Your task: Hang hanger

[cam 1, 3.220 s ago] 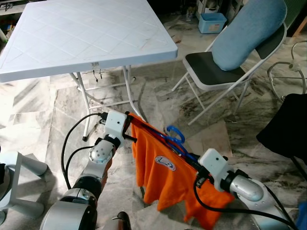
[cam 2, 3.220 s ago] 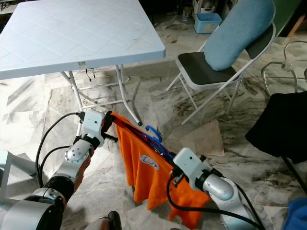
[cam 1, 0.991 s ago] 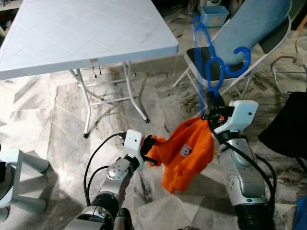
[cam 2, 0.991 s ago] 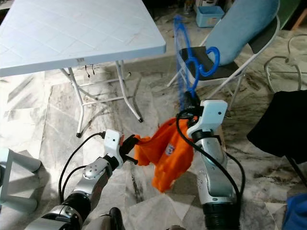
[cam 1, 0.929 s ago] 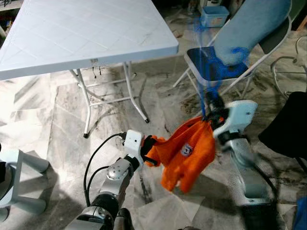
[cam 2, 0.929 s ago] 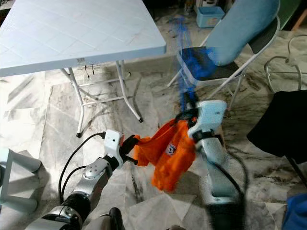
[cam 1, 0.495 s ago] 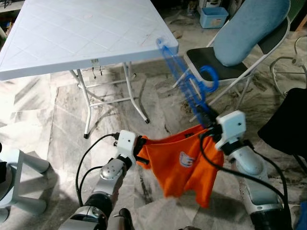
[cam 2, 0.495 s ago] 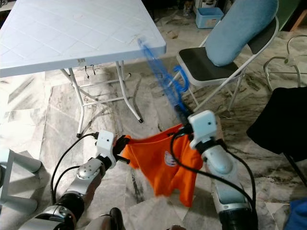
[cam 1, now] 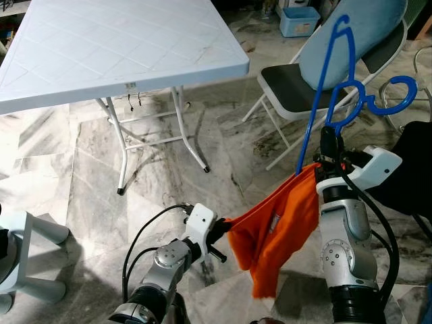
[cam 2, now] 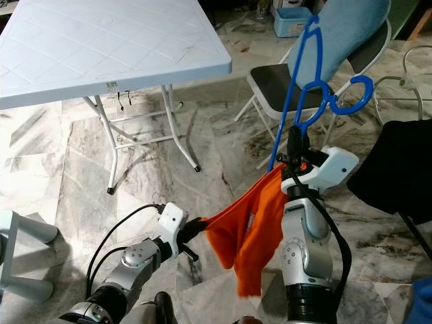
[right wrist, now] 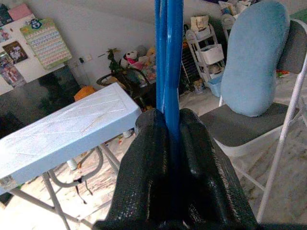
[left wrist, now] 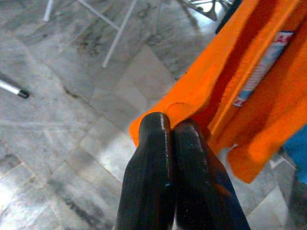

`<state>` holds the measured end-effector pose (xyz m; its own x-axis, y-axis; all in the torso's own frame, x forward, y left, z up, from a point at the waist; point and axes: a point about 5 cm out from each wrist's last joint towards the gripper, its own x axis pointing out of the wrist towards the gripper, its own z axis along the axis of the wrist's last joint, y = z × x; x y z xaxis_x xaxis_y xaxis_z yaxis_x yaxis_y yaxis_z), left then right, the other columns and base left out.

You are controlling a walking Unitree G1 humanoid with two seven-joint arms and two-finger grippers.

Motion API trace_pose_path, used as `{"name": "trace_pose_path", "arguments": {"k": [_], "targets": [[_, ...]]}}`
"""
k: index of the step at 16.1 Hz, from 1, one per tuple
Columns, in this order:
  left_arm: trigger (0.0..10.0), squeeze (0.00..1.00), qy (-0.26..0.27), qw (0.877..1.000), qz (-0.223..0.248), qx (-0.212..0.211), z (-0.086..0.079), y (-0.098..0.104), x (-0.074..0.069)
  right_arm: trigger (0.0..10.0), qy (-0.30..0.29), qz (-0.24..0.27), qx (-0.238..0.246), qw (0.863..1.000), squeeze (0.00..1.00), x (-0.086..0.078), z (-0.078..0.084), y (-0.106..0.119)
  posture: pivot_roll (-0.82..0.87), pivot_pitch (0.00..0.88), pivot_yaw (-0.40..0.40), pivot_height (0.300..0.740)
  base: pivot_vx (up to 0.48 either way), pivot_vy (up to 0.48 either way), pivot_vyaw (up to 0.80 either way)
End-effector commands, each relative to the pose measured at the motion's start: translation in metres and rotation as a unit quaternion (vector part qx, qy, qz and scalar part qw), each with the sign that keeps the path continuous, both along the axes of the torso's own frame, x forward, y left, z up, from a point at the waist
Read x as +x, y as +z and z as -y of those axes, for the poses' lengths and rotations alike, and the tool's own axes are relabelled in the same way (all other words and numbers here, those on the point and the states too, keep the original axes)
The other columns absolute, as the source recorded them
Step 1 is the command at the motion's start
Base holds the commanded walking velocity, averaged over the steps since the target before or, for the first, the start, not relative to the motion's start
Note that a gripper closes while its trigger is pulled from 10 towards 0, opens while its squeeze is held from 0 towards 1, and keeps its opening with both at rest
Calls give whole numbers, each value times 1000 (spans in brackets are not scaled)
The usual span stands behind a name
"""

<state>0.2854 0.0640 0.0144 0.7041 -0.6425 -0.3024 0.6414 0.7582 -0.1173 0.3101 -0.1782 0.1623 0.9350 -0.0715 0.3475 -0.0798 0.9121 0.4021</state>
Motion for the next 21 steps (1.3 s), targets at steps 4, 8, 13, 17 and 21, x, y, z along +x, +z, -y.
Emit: {"name": "trace_pose_path", "arguments": {"k": [4,8,13,17,21], "targets": [[0,0,44,999,-7,-6,-7,1,6,10000,23,1,24,999,0,3,0,7,-211,179,0,740,0,0,0],[0,0,82,997,10,-7,-20,6,13,10000,96,15,-125,987,0,-4,-16,3,-211,177,-6,740,0,0,0],[0,0,62,996,27,53,-33,-4,3,10000,152,-31,-322,934,0,-11,-3,-17,-200,183,-4,740,0,0,0],[0,0,86,990,35,107,-54,-7,5,10000,269,-76,-425,861,0,-35,12,-42,-196,188,5,740,0,0,0],[10000,71,113,983,33,143,-70,-9,8,10000,332,-109,-476,807,0,-50,25,-49,-214,186,12,740,0,0,0]]}}
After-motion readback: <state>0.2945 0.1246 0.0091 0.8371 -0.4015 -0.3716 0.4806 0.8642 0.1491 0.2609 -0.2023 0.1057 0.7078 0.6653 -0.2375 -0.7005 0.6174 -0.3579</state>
